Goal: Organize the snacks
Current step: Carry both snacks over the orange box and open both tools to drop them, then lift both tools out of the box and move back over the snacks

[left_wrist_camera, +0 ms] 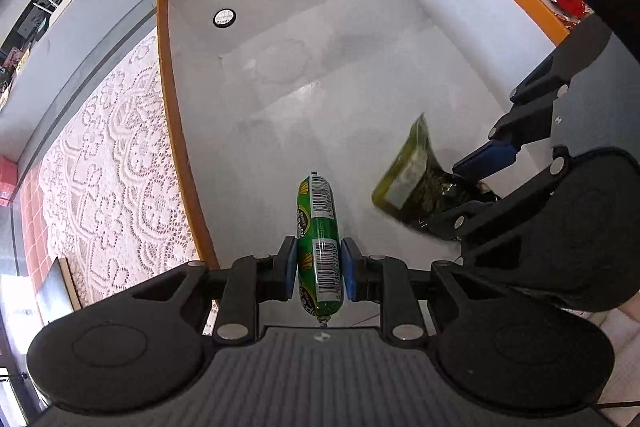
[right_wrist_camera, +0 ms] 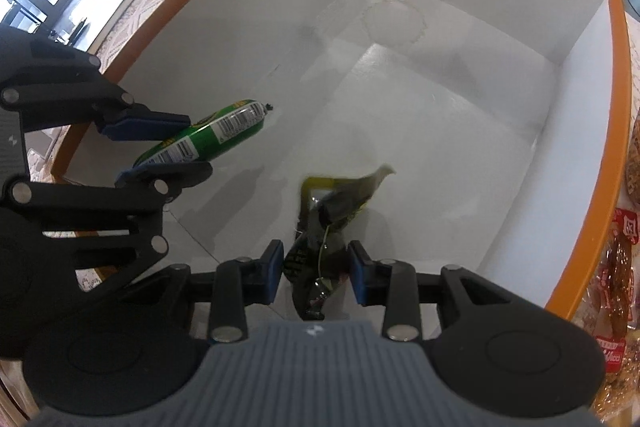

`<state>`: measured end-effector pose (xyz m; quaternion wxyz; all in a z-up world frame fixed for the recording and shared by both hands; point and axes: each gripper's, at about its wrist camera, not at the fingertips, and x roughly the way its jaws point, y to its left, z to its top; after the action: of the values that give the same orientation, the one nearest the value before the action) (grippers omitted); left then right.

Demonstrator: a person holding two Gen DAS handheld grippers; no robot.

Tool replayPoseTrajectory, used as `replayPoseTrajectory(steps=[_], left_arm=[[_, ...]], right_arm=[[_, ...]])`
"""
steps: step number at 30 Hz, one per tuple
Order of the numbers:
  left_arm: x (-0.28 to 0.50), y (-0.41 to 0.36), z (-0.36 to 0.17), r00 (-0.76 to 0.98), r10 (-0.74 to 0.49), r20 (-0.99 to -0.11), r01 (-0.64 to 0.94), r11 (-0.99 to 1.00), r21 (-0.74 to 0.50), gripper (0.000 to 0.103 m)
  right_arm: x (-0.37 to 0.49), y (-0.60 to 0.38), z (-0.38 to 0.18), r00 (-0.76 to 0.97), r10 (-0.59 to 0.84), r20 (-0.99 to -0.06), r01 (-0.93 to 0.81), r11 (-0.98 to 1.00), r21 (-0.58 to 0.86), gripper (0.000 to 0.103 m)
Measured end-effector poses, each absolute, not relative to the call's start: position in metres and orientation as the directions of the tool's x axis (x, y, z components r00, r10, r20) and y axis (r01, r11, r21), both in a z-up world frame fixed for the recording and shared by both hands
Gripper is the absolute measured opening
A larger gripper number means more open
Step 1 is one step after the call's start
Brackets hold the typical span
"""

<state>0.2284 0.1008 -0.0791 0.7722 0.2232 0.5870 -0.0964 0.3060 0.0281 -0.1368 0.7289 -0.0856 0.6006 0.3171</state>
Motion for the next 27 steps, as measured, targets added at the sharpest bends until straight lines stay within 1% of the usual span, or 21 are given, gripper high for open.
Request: replayPoseTrajectory(steps=[2,4,5,8,12,14,18,21,25,27], left_arm=[[0.229,0.102,-0.078,0.292,0.113,-0.95,0.407,0.884,0.23,0.027],[0.228,0.104,-0.078,0.303,0.117,-0.946,0.396,0.887,0.237,0.031],[0.226,0.104,-0.076,0.317,0.121,-0.941,0.387,0.889,0.245,0.032],[0.219,0.108,-0.067,0.353,0.13,-0.927,0.369,0.891,0.265,0.037],[0.211,0.117,-0.053,0.379,0.114,-0.919,0.335,0.908,0.251,0.039],[0.206,0.122,-0.043,0.404,0.1,-0.909,0.306,0.922,0.237,0.041],[0.197,0.129,-0.023,0.445,0.062,-0.893,0.261,0.945,0.196,0.043],[0.188,0.133,-0.01,0.475,0.016,-0.88,0.23,0.963,0.141,0.043],[0.169,0.137,0.009,0.531,-0.09,-0.843,0.191,0.982,0.015,0.043],[0.16,0.138,0.014,0.569,-0.107,-0.816,0.18,0.984,-0.003,0.043]], right_arm=[[0.308,0.028,-0.137,0.079,0.36,-0.93,-0.565,0.784,0.255,0.033],[0.305,0.032,-0.138,0.082,0.356,-0.931,-0.566,0.785,0.251,0.035],[0.306,0.033,-0.139,0.085,0.352,-0.932,-0.567,0.786,0.246,0.04],[0.304,0.034,-0.134,0.117,0.342,-0.932,-0.58,0.786,0.215,0.05],[0.301,0.036,-0.122,0.144,0.34,-0.929,-0.592,0.782,0.194,0.053],[0.298,0.036,-0.114,0.17,0.341,-0.924,-0.601,0.78,0.177,0.058],[0.289,0.03,-0.095,0.246,0.344,-0.906,-0.612,0.78,0.13,0.06],[0.279,0.024,-0.079,0.306,0.355,-0.883,-0.609,0.786,0.105,0.06],[0.26,0.006,-0.058,0.45,0.35,-0.822,-0.592,0.806,0.019,0.062],[0.249,-0.005,-0.048,0.514,0.345,-0.786,-0.567,0.824,-0.009,0.062]])
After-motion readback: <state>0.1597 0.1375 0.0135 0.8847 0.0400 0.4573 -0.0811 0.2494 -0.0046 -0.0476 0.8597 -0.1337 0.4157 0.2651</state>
